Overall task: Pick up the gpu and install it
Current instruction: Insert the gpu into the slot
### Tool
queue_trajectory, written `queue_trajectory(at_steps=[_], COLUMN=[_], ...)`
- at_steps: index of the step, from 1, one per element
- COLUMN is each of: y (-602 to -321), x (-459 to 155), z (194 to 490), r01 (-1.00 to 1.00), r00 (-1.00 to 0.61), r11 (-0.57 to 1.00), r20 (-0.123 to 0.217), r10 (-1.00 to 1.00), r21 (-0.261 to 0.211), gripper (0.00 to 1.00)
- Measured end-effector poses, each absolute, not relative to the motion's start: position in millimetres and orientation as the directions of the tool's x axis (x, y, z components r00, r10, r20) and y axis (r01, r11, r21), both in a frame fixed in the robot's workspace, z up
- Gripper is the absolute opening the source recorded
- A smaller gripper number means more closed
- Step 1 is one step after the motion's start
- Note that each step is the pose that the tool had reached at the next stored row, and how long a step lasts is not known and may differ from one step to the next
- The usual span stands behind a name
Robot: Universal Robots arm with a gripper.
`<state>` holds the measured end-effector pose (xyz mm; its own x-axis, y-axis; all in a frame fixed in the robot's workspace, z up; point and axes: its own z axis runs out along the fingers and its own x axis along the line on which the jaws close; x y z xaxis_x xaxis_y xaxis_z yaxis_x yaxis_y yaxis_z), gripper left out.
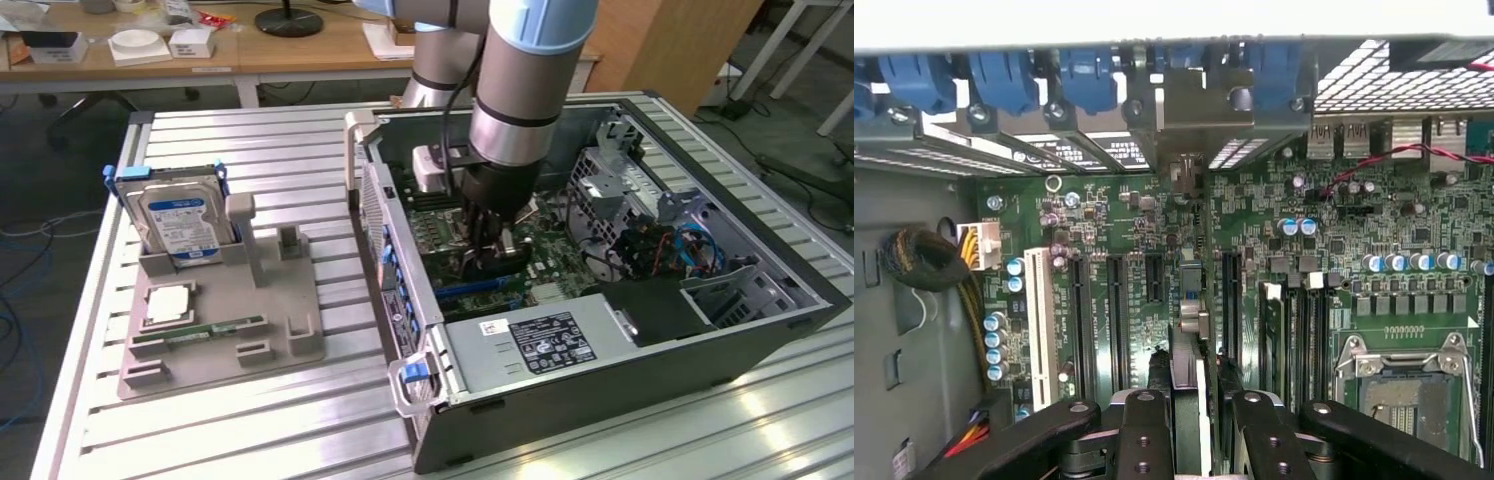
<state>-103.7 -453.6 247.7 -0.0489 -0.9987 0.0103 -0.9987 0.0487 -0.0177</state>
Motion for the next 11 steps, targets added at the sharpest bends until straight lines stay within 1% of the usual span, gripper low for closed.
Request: queue_trajectory(at_steps=[11], y=[-453.5], x=[-106.0], z=[247.2], r01=[-0.999], r00=[-0.049], r11=[0.049], r20=[0.01], r10=[-0.999], r21=[-0.018], gripper=[0.28])
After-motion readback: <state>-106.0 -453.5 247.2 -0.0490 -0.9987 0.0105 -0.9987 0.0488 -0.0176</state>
